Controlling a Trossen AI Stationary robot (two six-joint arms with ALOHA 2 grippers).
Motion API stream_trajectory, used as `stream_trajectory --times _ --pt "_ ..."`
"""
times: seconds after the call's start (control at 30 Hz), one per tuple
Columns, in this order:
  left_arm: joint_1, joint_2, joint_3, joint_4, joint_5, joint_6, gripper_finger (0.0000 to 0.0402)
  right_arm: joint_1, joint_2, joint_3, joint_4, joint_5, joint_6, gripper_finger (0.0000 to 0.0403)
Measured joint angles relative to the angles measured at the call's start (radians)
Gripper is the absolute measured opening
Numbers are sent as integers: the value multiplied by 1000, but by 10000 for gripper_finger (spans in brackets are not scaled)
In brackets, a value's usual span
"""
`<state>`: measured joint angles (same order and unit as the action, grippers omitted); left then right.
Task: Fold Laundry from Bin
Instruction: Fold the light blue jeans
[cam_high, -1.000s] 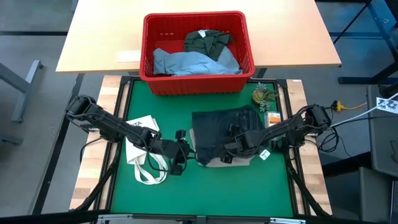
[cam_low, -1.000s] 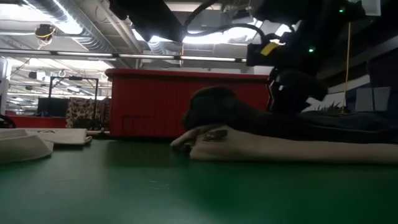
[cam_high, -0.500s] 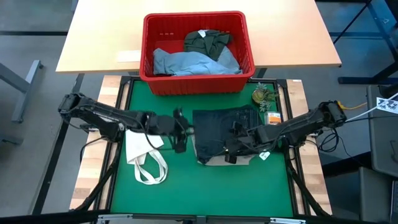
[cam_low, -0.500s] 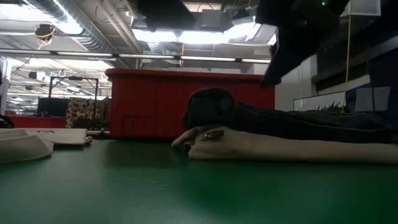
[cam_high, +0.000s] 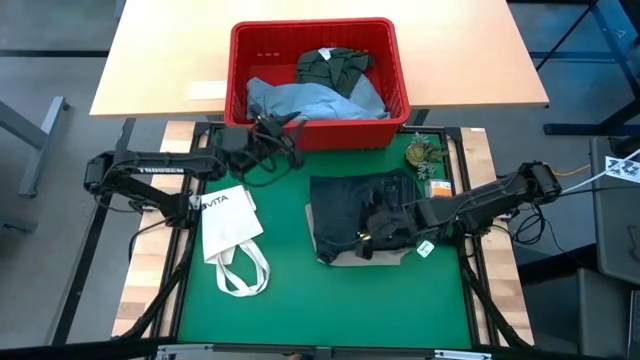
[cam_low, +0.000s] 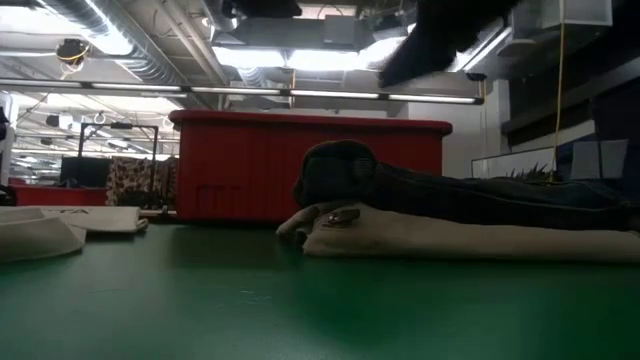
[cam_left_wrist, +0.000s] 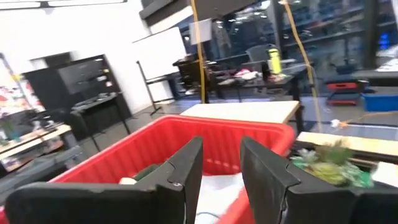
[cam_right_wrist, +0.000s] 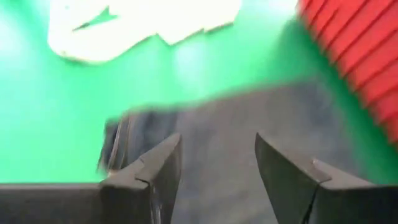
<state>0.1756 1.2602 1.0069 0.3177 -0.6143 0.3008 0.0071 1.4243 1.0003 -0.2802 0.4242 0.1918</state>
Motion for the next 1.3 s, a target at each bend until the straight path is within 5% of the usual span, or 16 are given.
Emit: stream_trajectory --times 0.27,0.57,0.77,1.1,1.3 --pt "34 0 0 -33 53 0 103 -198 0 269 20 101 -207 205" --pt "33 1 0 -90 137 -4 103 -654 26 500 54 -2 -264 205" --pt "33 2 0 -103 138 -33 103 -896 115 509 28 -196 -163 205" --pt "33 2 0 -105 138 -37 103 -1025 352 524 20 -386 -111 205" --pt "33 2 -1 -106 138 -38 103 -1029 516 734 -169 -392 -114 205"
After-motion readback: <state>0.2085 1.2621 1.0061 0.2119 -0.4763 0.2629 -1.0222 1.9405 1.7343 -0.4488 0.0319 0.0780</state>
